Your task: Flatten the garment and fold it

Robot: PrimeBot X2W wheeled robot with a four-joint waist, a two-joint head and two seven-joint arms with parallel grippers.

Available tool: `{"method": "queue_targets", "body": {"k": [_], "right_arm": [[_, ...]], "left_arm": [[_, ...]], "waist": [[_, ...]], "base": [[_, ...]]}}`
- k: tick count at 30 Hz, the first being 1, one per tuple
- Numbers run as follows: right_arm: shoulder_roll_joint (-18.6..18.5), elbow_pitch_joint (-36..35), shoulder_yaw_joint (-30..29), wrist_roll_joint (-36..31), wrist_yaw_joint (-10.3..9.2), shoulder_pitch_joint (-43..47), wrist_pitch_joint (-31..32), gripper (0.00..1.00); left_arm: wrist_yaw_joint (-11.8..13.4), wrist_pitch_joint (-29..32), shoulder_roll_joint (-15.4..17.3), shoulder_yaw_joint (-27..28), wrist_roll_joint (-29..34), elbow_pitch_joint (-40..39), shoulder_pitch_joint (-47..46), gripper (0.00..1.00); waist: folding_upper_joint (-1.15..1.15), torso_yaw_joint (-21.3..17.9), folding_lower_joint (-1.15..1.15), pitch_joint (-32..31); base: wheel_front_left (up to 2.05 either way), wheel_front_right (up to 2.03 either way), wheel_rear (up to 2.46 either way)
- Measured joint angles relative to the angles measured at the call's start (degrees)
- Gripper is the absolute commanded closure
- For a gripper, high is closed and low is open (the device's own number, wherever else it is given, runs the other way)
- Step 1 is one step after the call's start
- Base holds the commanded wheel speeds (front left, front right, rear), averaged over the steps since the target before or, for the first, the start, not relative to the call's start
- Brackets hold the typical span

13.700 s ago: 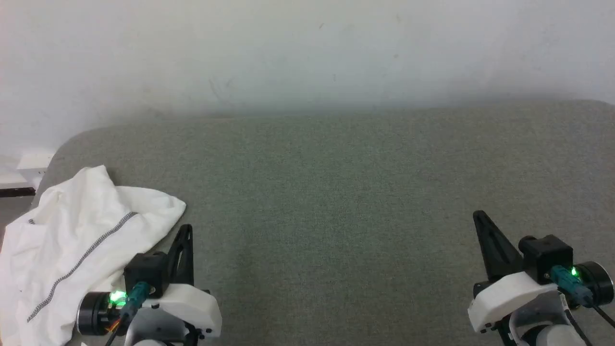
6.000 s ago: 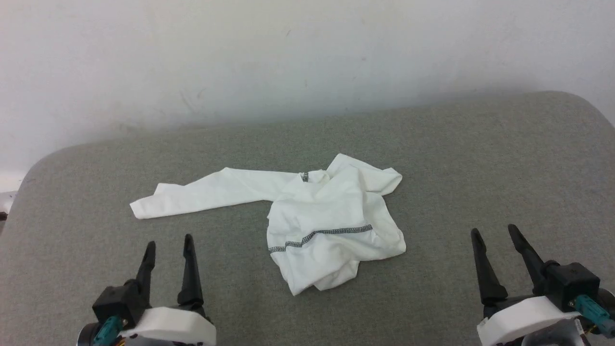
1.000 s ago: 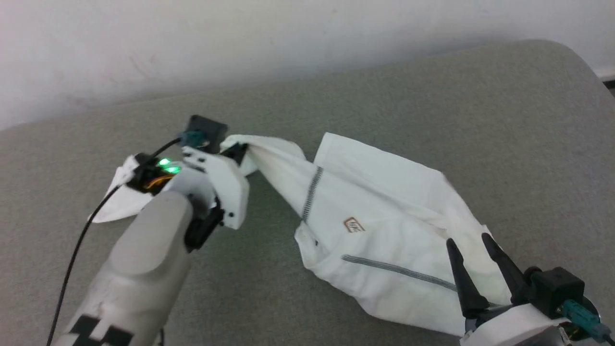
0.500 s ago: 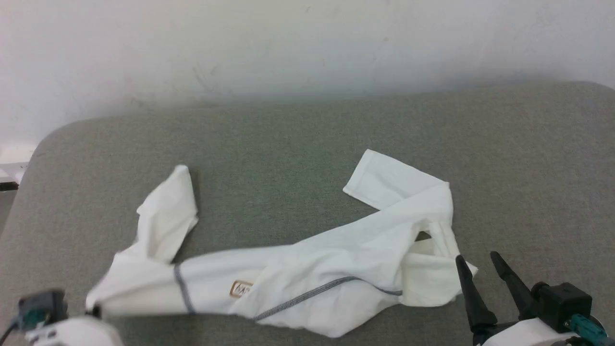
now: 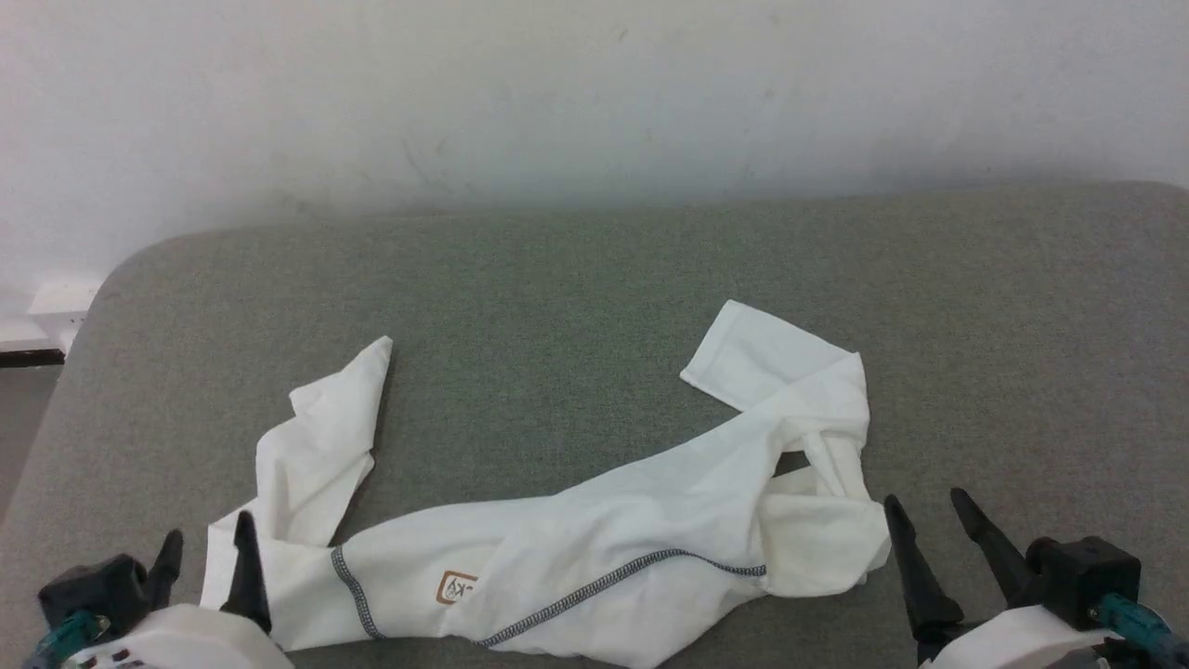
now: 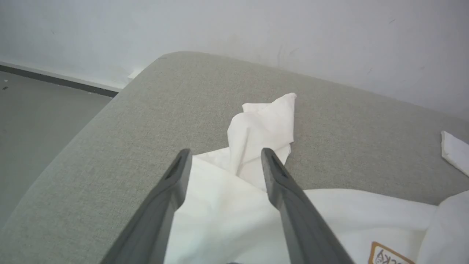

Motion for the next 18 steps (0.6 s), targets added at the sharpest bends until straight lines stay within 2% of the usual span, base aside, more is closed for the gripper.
{"method": "queue_targets", "body": {"k": [4,8,13,18], "right_arm": [[-0.01,1.97,1.67,1.45,0.00,-2.01,2.27,0.00],[0.05,6.87,4.49,4.82,0.00,-6.04,8.90,0.00],[0.03,14.37,6.59,9.69,0.00,-13.21,16.89,0.00],[0.09,21.90,7.93,13.61,0.00,-20.14,20.80,0.00]], "left_arm": [[-1.80,-6.35,-1.55,-2.63,3.38,-0.75,-2.83,0.00],[-2.23,-11.80,-4.02,-3.15,4.44,-0.25,-3.81,0.00],[-2.26,-13.71,-5.79,-3.56,4.61,1.03,-3.94,0.00],[-2.74,-14.21,-6.58,-4.30,5.11,1.82,-4.37,0.00]], "waist": [[0.00,0.30,0.00,0.05],[0.00,0.38,0.00,0.10],[0.00,1.39,0.00,0.19],[0.00,3.04,0.00,0.38]], "base": [[0.00,0.00,0.00],[0.00,0.00,0.00],[0.00,0.00,0.00],[0.00,0.00,0.00]]}}
